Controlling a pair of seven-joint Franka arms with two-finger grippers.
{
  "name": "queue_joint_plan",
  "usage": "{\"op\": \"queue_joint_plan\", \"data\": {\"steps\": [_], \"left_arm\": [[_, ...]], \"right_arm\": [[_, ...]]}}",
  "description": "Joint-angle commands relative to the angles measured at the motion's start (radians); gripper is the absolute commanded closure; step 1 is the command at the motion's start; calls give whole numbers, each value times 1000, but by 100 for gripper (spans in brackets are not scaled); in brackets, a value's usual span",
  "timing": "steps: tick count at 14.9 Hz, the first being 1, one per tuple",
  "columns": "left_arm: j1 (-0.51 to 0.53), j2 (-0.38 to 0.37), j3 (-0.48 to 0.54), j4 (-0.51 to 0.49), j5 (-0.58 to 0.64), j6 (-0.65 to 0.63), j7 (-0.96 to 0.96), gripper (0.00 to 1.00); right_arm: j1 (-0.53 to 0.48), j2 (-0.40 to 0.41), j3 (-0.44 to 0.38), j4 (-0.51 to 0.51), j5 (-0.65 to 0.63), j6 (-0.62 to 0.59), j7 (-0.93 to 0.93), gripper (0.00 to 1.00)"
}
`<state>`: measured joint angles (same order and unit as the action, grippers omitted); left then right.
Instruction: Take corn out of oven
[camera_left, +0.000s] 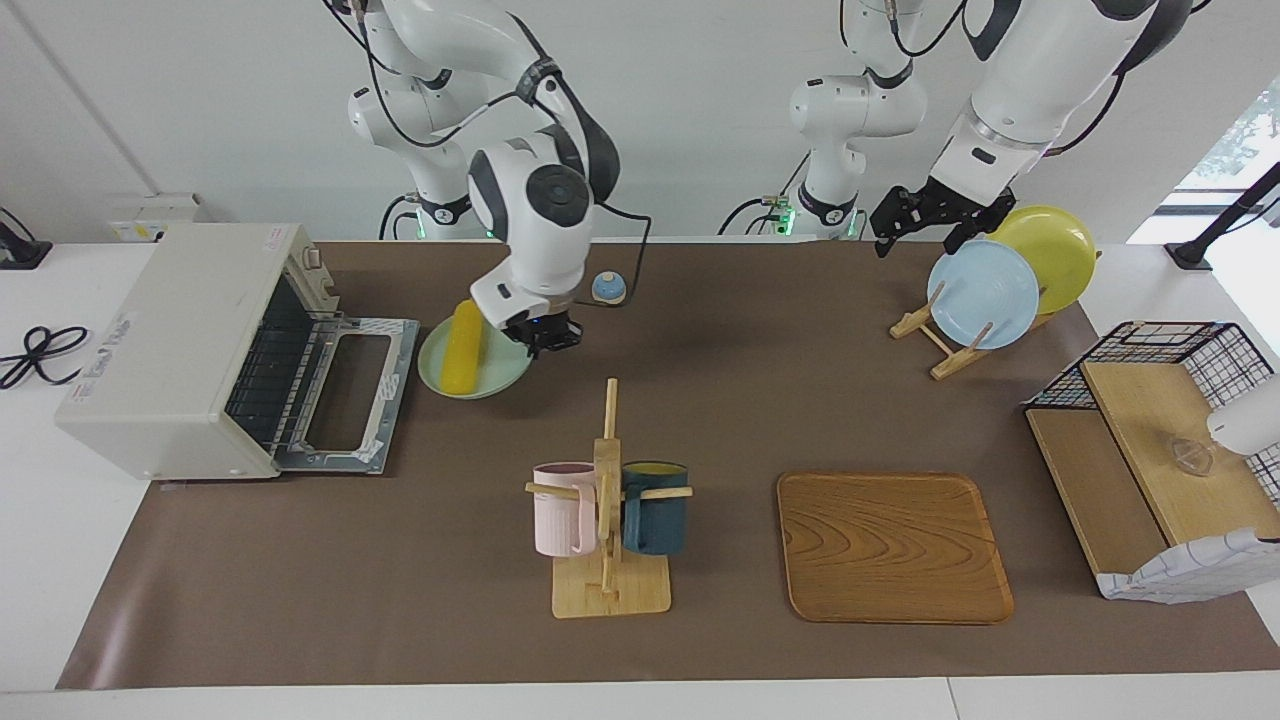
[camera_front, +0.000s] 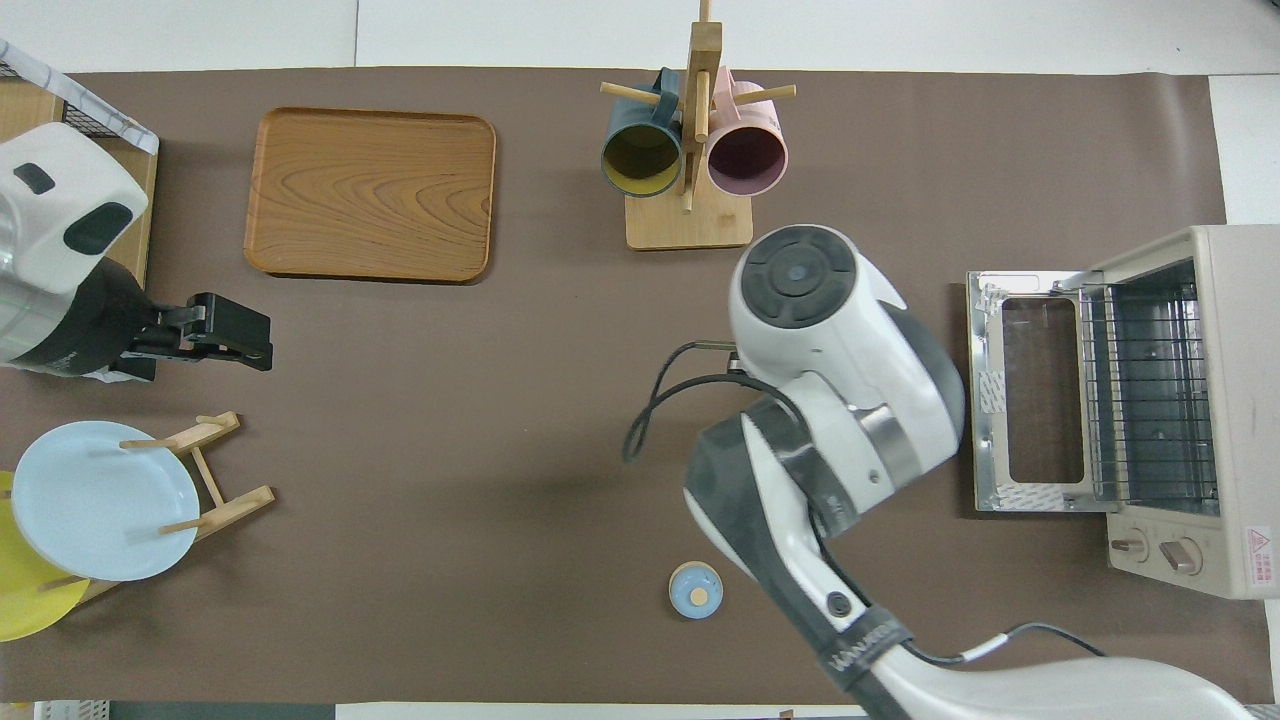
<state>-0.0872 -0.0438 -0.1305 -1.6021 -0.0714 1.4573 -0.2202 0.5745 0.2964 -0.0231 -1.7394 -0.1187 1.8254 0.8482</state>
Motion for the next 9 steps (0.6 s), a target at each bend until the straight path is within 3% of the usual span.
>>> {"op": "queue_joint_plan", "data": {"steps": [1,9], "left_arm": [[15,-2,-8,4,-10,14,7,0],[37,1,-8,4,-8,35,7,0]], "right_arm": [[51,202,9,212,36,-29,143,100],[79,193,57,103,111,147,146,100]]}}
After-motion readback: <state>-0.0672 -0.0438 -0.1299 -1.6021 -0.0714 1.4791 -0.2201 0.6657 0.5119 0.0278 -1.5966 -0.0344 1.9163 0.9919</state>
